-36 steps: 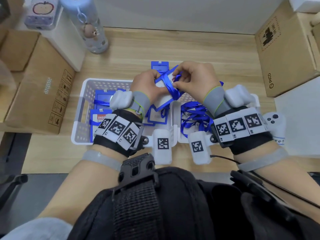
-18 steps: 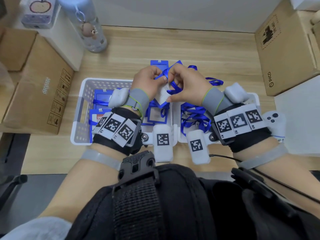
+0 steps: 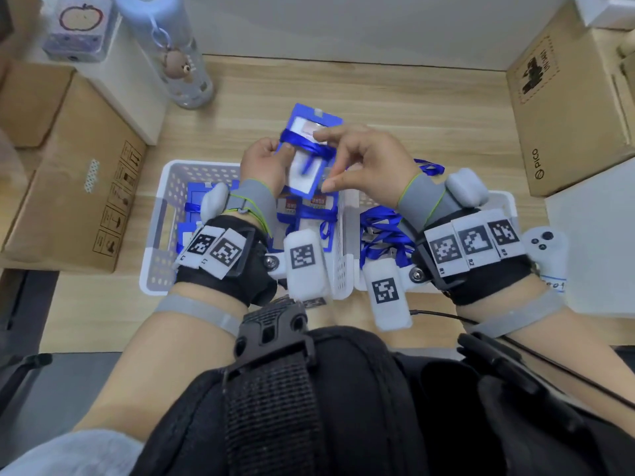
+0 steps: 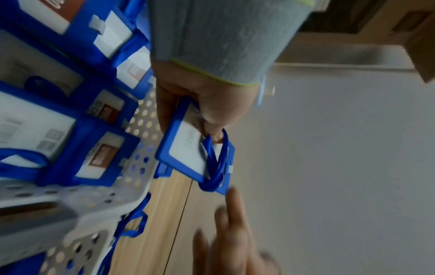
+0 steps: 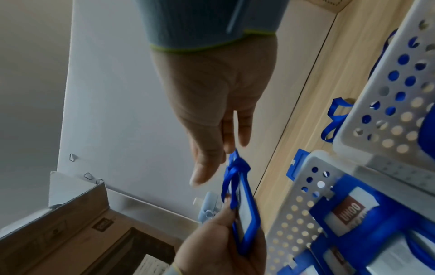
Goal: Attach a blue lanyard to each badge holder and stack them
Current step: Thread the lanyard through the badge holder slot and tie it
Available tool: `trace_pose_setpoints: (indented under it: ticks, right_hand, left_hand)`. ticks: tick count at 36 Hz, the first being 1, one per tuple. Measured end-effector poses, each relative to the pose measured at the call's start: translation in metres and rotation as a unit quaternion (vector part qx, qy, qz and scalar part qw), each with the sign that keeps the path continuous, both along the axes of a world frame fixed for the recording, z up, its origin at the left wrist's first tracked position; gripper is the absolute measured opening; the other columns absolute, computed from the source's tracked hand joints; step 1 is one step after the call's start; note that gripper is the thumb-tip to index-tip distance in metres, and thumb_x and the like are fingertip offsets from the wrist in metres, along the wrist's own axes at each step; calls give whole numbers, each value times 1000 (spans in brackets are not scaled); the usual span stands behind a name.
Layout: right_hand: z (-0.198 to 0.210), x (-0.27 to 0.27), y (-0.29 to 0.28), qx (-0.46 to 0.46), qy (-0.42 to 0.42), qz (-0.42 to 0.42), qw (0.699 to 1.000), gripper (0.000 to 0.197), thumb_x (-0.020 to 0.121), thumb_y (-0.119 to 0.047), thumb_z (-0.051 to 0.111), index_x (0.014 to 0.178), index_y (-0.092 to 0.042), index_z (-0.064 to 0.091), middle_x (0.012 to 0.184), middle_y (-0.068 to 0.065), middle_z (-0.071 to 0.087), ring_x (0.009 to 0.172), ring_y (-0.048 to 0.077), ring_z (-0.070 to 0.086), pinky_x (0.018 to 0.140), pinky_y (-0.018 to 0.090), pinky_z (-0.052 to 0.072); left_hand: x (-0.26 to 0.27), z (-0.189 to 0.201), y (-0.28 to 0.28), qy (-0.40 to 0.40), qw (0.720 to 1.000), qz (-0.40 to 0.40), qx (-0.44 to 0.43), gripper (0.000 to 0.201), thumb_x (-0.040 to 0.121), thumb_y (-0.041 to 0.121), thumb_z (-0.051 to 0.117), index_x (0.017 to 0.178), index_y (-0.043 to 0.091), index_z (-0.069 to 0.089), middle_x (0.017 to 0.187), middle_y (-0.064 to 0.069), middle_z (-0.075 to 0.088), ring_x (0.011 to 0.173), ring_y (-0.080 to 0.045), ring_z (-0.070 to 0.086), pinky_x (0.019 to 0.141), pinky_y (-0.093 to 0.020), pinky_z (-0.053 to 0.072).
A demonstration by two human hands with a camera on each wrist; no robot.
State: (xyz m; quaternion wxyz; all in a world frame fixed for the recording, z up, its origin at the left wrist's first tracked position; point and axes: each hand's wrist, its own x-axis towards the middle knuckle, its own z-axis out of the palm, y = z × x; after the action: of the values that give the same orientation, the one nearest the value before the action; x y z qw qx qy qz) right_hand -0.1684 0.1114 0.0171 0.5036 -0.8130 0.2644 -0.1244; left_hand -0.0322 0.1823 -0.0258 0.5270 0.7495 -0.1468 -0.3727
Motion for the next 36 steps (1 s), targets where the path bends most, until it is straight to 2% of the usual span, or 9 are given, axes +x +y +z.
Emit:
trace_pose_setpoints:
  ticks: [3, 6, 11, 14, 17, 25, 29, 32, 36]
  right_hand:
    - [4, 3, -8, 19, -48, -81, 995, 36, 63, -2, 80, 54, -24, 53, 97, -4, 62, 89, 13, 60, 87, 36, 49]
    - [7, 8, -17, 19, -64, -112, 991, 33, 63, -5, 81, 55, -22, 53, 79, -7, 61, 69, -1, 58, 67, 21, 47]
    - [6, 23, -17, -33, -34, -53, 997, 31, 68, -11, 78, 64, -28, 53, 66, -12, 56, 54, -2, 49, 60, 14, 42]
    - [5, 32, -16, -112, 28, -14, 993, 19, 71, -11, 75, 80, -24, 64, 70, -16, 49, 59, -1, 46, 63, 9, 38]
    - [3, 40, -18, -180, 72, -12, 981, 24, 72, -13, 73, 95, -18, 69, 73, -17, 37, 64, -3, 39, 65, 17, 34]
    - [-2, 45, -23, -241, 143, 5, 960, 17, 80, -22, 67, 93, -11, 64, 94, -1, 37, 84, 14, 39, 71, 24, 30]
    - [-6, 46, -21, -188, 118, -10, 975, 12, 86, -17, 60, 91, -7, 59, 94, -3, 35, 84, 15, 40, 79, 30, 39]
    - [-11, 45, -21, -79, 48, -57, 994, 14, 85, -10, 60, 75, -17, 54, 90, -13, 29, 84, 10, 42, 75, 9, 38]
    - [-9, 44, -27, 78, -9, -62, 995, 27, 86, -7, 59, 68, -24, 47, 108, -2, 38, 89, -5, 43, 74, -2, 36]
  left_hand:
    - [12, -3, 2, 24, 999, 41, -3, 27, 94, 16, 50, 68, 19, 46, 69, -4, 53, 68, -21, 53, 62, -34, 50]
    - [19, 0, 2, 19, 999, 36, -6, 26, 95, 17, 50, 70, 20, 45, 70, -1, 55, 61, -15, 55, 50, -28, 51]
    - [21, 5, -2, 8, 999, 28, -21, 23, 94, 19, 52, 72, 21, 48, 74, -2, 59, 68, -20, 60, 57, -34, 54]
    - [18, 8, -3, 19, 999, 13, -24, 20, 92, 19, 55, 73, 21, 50, 74, -1, 60, 64, -16, 61, 53, -31, 55]
    - [14, 11, -4, 36, 999, -2, -32, 14, 89, 17, 59, 76, 19, 53, 77, -4, 62, 67, -19, 63, 65, -39, 56]
    - [12, 15, -6, 61, 996, -37, -54, 17, 85, 12, 66, 81, 19, 51, 81, -2, 62, 71, -20, 64, 66, -37, 55]
    - [14, 14, -7, 75, 995, -14, -58, 15, 90, 14, 60, 81, 19, 48, 82, -3, 61, 70, -18, 62, 61, -32, 54]
    - [17, 11, -8, 93, 994, 15, -59, 10, 91, 15, 57, 85, 16, 50, 81, -2, 62, 68, -14, 62, 48, -23, 52]
    - [21, 9, -11, 111, 992, 37, -51, 9, 91, 17, 57, 86, 13, 51, 80, -4, 63, 69, -17, 62, 59, -30, 54]
